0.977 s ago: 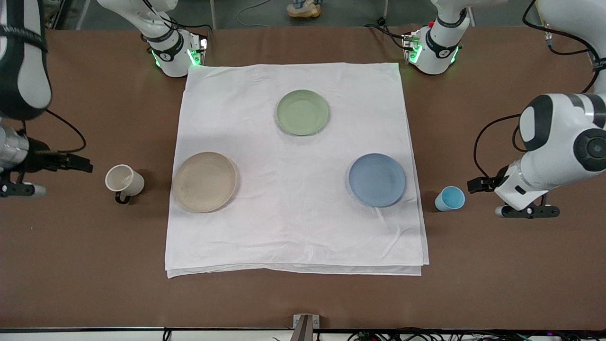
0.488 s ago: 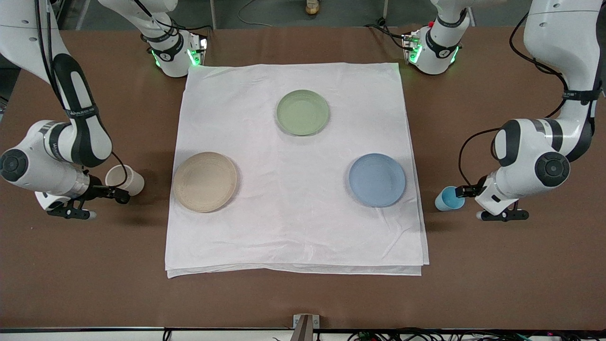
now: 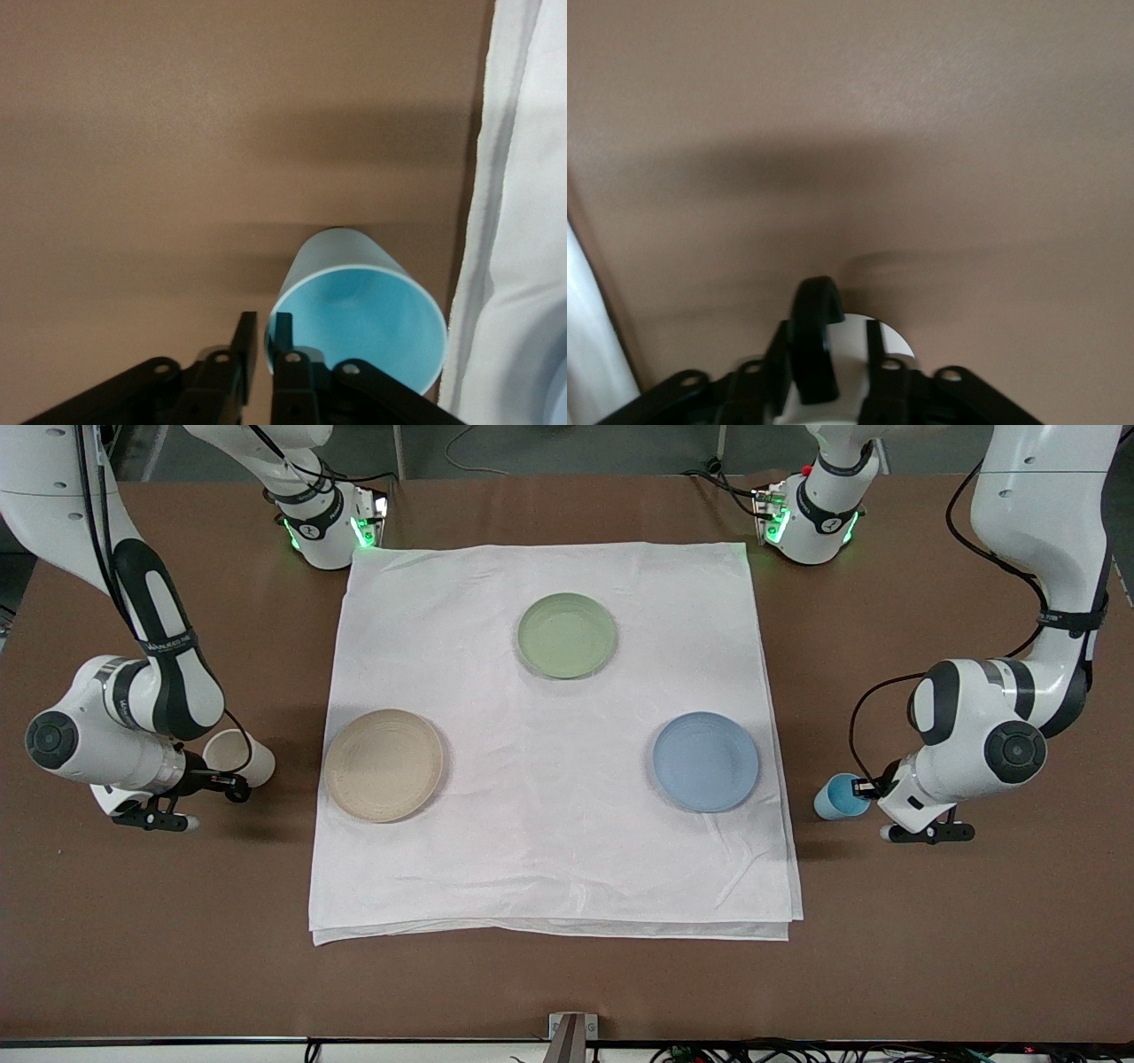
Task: Place blue cup in blue plate and white mug in gray plate
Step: 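Grasp the white mug with the right gripper while the left gripper grasps the cup, then lower the mug onto the beige plate while the left gripper lowers the cup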
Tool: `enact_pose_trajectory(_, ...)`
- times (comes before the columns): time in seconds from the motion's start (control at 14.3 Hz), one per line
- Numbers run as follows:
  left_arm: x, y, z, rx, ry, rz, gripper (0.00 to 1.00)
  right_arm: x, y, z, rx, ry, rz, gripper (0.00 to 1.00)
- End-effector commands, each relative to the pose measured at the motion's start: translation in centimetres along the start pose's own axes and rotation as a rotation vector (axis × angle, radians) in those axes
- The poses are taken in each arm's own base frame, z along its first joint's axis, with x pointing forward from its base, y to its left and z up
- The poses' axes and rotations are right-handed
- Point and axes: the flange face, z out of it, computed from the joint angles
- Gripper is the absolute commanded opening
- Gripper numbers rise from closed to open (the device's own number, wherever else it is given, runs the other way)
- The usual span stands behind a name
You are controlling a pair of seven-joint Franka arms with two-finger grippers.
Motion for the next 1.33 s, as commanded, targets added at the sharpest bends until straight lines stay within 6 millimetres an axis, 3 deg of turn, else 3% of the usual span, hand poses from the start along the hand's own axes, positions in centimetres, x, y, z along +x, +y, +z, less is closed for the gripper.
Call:
enact_pose_trajectory(0.0,0.2,1.0,-2.2,-0.021,0.037,0.009,0.0,-0.1,-2.9,-4.5,0.02,-0.053,0.046,0.0)
enact_pose_trajectory(0.14,-0.3,2.9,-5.7,-0.035,0.076,0.033,0.0,-0.8,-7.9,-9.1,0.031,-0.081,0.104,0.0)
enact_pose_trajectory(0.28,-1.6,4.5,-8.7,-0.036,0.054,0.015,0.0,-2.8,-13.7,-10.2,0.08,-0.087,0.165,0.0)
enact_pose_trajectory(0.42,-3.2,8.6,-9.6,-0.049,0.036,0.024,0.0,-4.9,-19.6,-8.9,0.079,-0.066,0.223,0.0)
enact_pose_trajectory(0.49,-4.3,10.5,-8.7,-0.051,0.015,0.006,0.0,-5.9,-21.7,-7.6,0.075,-0.046,0.23,0.0)
enact_pose_trajectory(0.56,-4.8,12.4,-8.4,-0.057,0.006,-0.016,0.0,-6.7,-23.1,-6.2,0.074,-0.022,0.216,0.0)
enact_pose_trajectory(0.77,-6.1,17.9,-6.0,-0.082,0.005,-0.061,0.0,-7.4,-24.1,-2.6,0.078,0.039,0.197,0.0)
enact_pose_trajectory(0.84,-6.7,19.2,-4.7,-0.081,0.002,-0.072,0.0,-7.2,-24.1,-1.5,0.071,0.037,0.198,0.07)
enact_pose_trajectory(0.91,-7.4,20.5,-3.4,-0.081,-0.001,-0.088,0.0,-6.9,-24.0,-0.9,0.066,0.038,0.196,0.29)
enact_pose_trajectory(0.98,-7.8,21.4,-2.2,-0.085,-0.003,-0.119,0.0,-6.5,-24.0,-0.9,0.064,0.04,0.195,0.58)
enact_pose_trajectory(1.05,-8.0,22.1,-1.5,-0.086,0.0,-0.129,0.01,-6.1,-23.9,-1.6,0.069,0.047,0.199,1.0)
enact_pose_trajectory(1.12,-7.9,22.2,-1.1,-0.087,-0.005,-0.136,0.08,-5.7,-23.8,-2.3,0.072,0.049,0.197,1.0)
enact_pose_trajectory(1.26,-7.7,22.0,-1.9,-0.088,0.011,-0.134,0.76,-5.4,-24.1,-5.9,0.074,0.022,0.195,1.0)
